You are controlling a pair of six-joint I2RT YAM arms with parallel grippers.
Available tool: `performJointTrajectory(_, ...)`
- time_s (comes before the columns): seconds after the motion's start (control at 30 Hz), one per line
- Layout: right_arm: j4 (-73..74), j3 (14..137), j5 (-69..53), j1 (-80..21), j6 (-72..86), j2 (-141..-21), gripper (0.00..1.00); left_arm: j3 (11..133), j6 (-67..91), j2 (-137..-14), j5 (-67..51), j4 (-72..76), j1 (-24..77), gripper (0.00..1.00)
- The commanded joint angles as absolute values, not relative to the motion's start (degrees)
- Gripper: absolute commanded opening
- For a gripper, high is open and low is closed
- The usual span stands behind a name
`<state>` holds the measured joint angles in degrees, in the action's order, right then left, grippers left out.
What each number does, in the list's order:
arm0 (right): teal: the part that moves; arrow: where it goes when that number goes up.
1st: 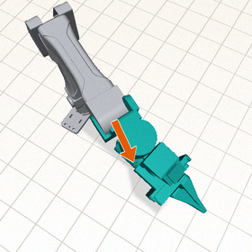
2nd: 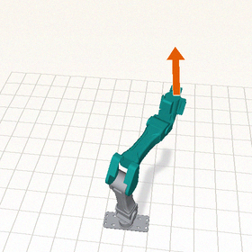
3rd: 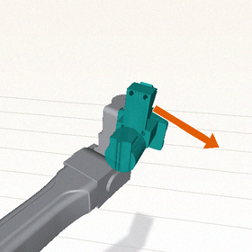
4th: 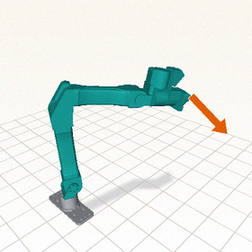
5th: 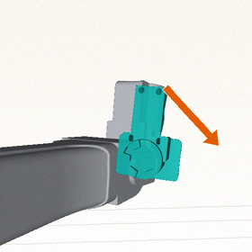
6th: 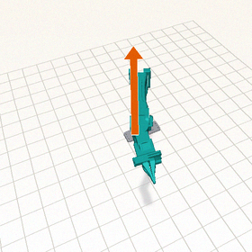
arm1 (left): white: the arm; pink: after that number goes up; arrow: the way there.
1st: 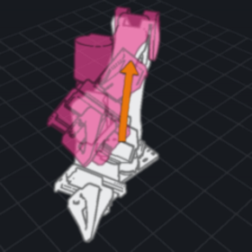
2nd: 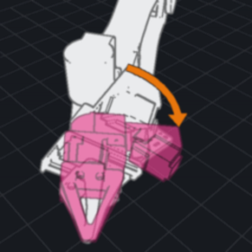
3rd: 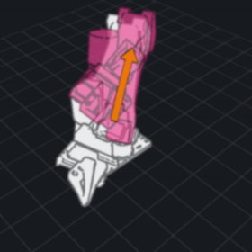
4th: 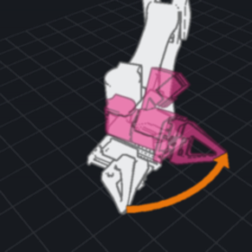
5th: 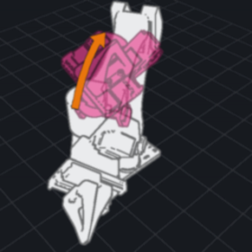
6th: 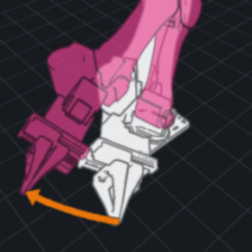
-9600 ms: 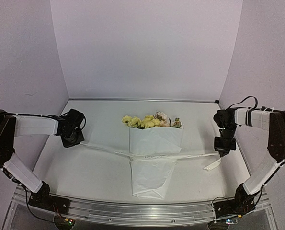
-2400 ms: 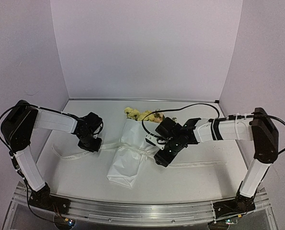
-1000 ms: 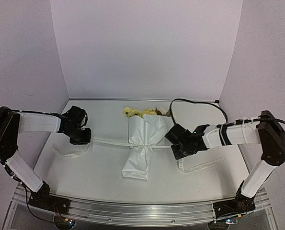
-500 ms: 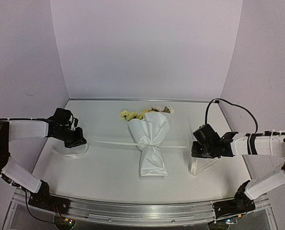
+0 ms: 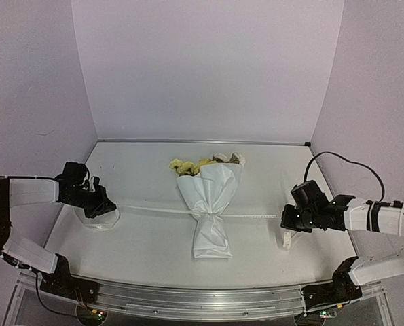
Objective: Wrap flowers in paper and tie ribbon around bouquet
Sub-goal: Tie the ribbon around the folded bouquet.
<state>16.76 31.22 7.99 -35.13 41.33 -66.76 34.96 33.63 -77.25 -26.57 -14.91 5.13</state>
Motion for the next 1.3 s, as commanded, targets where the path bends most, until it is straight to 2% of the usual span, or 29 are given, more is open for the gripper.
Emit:
performJointTrajectory(0.0,36.9,33.9,21.3,-34.5,37.0,-66.1,0.00,34.9,35.2,-74.2,-12.3,-13.4,0.2,0.00)
performJointTrajectory(0.2,42.5,35.4,18.1,-38.2,33.4,-67.4,0.00,35.1,32.6,-71.2,-14.9,-14.9,1.5,0.00)
performJointTrajectory(0.5,43.8,36.2,12.3,-38.4,29.5,-69.2,0.00,34.3,31.9,-67.4,-6.9,-19.1,12.3,0.00)
performJointTrajectory(0.6,43.9,36.4,10.9,-38.4,28.3,-69.3,0.06,33.0,32.7,-66.1,-6.8,-18.4,14.6,0.00)
performJointTrajectory(0.7,44.1,37.1,9.8,-38.4,27.6,-69.7,0.08,31.9,32.6,-64.6,-7.3,-17.6,16.6,0.00)
performJointTrajectory(0.8,44.3,38.0,8.8,-38.4,27.2,-70.2,0.15,31.8,32.6,-64.1,-7.1,-18.1,19.0,0.01)
performJointTrajectory(0.83,44.4,38.4,8.5,-38.4,27.1,-70.3,0.17,31.9,32.6,-63.9,-6.7,-18.5,19.8,0.06)
performJointTrajectory(0.9,44.4,39.1,7.9,-38.4,26.6,-70.4,0.22,32.5,33.0,-63.1,-5.0,-19.7,21.2,0.26)
performJointTrajectory(1.03,44.7,40.5,7.5,-38.4,25.8,-70.7,0.39,34.4,33.3,-60.6,-2.7,-21.3,22.4,0.53)
performJointTrajectory(1.1,45.2,41.2,7.7,-38.4,25.1,-70.4,0.50,36.6,31.7,-60.1,-1.8,-22.0,23.0,0.58)
performJointTrajectory(1.2,45.3,42.2,7.5,-38.3,23.9,-69.2,0.68,39.1,27.3,-61.1,-2.7,-22.1,24.5,0.60)
performJointTrajectory(1.27,45.3,43.5,6.6,-38.3,22.7,-68.7,0.74,40.9,23.3,-63.6,-5.3,-21.5,26.1,0.60)
